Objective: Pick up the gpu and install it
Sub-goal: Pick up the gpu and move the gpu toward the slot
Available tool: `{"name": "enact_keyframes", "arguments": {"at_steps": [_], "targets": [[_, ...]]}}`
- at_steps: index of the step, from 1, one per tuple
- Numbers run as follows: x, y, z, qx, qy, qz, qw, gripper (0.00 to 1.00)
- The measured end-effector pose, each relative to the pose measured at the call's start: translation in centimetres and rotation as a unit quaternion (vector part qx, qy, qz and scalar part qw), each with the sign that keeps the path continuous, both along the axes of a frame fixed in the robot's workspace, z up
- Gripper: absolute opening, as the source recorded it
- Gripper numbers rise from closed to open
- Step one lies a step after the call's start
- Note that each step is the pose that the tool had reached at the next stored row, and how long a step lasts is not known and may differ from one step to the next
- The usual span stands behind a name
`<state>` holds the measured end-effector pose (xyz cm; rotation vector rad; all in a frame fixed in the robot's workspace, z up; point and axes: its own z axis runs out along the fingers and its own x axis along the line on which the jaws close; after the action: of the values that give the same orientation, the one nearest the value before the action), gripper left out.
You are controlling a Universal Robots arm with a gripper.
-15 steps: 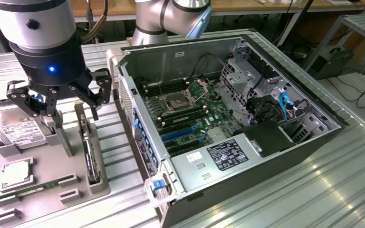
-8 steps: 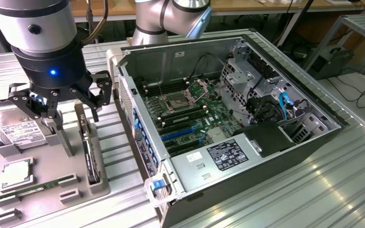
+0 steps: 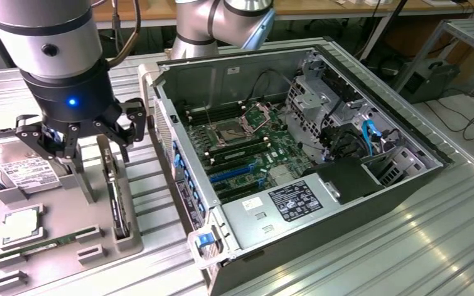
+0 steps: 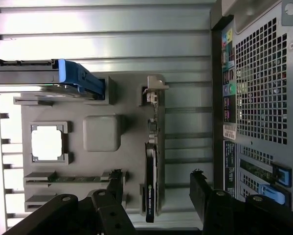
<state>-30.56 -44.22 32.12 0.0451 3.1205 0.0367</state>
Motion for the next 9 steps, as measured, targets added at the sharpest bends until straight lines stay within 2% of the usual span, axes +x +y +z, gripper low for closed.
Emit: {"name": "enact_keyframes", "arguments": {"at_steps": [9], "targets": [[0.0,-0.02,-1.15,0.0,0.0,0.001,1.0,0.66]]}}
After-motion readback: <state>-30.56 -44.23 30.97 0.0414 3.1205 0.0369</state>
